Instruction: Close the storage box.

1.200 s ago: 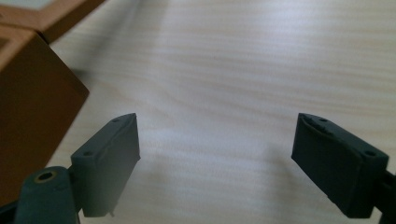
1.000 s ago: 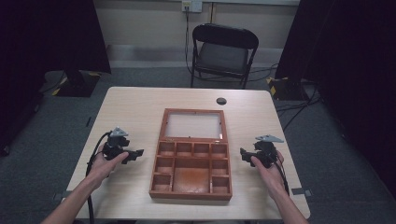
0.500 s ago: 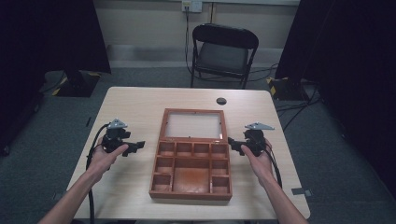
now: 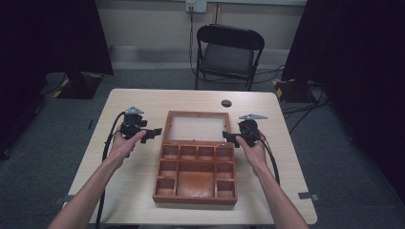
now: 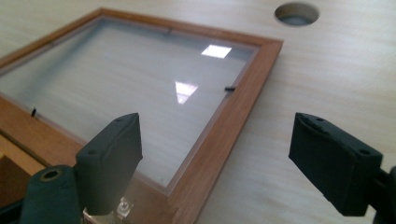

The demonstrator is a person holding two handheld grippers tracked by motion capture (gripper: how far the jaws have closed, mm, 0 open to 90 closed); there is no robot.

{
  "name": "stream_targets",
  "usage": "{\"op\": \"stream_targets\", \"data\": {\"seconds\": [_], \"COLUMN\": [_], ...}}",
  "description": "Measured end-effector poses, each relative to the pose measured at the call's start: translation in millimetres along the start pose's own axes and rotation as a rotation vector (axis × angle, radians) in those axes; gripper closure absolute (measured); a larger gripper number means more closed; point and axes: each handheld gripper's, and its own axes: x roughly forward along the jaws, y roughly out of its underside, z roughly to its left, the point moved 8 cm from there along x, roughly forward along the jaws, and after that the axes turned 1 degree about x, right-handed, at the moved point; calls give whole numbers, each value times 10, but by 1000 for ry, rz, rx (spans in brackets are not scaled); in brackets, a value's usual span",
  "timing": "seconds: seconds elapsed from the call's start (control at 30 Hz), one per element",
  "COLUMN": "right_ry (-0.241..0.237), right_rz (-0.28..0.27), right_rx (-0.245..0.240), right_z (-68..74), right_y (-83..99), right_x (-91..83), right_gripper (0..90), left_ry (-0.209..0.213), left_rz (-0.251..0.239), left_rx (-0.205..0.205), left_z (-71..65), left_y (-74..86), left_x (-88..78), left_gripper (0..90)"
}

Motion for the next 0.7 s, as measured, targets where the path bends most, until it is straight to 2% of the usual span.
{"op": "stream_targets", "data": {"seconds": [0.03, 0.1, 0.23, 0.27, 0.4, 0.7], "right_ry": [-7, -11, -18, -18, -13, -50], "right_rz": [11, 30, 51, 51, 61, 50], "right_rx": [-2, -17, -22, -24, -18, 36], "right_z": [11, 32, 60, 56, 38, 74], "right_y": [20, 67, 108, 112, 134, 157], "right_x": [17, 42, 79, 97, 118, 173], "right_gripper": [162, 159, 151, 151, 151, 141], "left_ry": [-4, 25, 27, 51, 82, 90], "left_rz": [7, 18, 32, 43, 67, 91], "left_rx": [-7, -28, -43, -53, -57, -34], "left_z": [6, 1, -5, -37, -100, -213], "left_y": [30, 80, 105, 121, 147, 177], "left_x": [35, 89, 146, 176, 216, 326], "left_gripper": [195, 195, 191, 186, 179, 176]}}
